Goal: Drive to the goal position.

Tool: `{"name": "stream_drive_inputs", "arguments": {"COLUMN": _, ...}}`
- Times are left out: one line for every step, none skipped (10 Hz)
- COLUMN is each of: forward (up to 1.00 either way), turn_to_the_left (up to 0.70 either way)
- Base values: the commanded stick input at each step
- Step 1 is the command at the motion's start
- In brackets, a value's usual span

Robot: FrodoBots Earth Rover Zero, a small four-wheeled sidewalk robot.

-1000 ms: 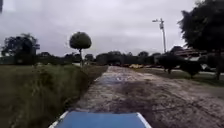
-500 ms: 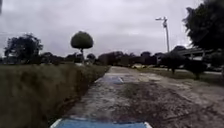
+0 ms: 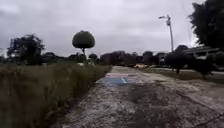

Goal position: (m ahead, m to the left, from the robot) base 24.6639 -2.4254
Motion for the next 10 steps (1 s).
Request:
{"name": "stream_drive_inputs", "arguments": {"forward": 0.5, "turn_to_the_left": 0.0}}
{"name": "stream_drive_inputs", "arguments": {"forward": 0.5, "turn_to_the_left": 0.0}}
{"name": "stream_drive_inputs", "arguments": {"forward": 0.5, "turn_to_the_left": 0.0}}
{"name": "stream_drive_inputs", "arguments": {"forward": 0.5, "turn_to_the_left": 0.0}}
{"name": "stream_drive_inputs", "arguments": {"forward": 0.5, "turn_to_the_left": 0.0}}
{"name": "stream_drive_inputs", "arguments": {"forward": 0.5, "turn_to_the_left": 0.0}}
{"name": "stream_drive_inputs", "arguments": {"forward": 0.5, "turn_to_the_left": 0.0}}
{"name": "stream_drive_inputs", "arguments": {"forward": 0.5, "turn_to_the_left": 0.0}}
{"name": "stream_drive_inputs", "arguments": {"forward": 0.5, "turn_to_the_left": 0.0}}
{"name": "stream_drive_inputs", "arguments": {"forward": 0.5, "turn_to_the_left": 0.0}}
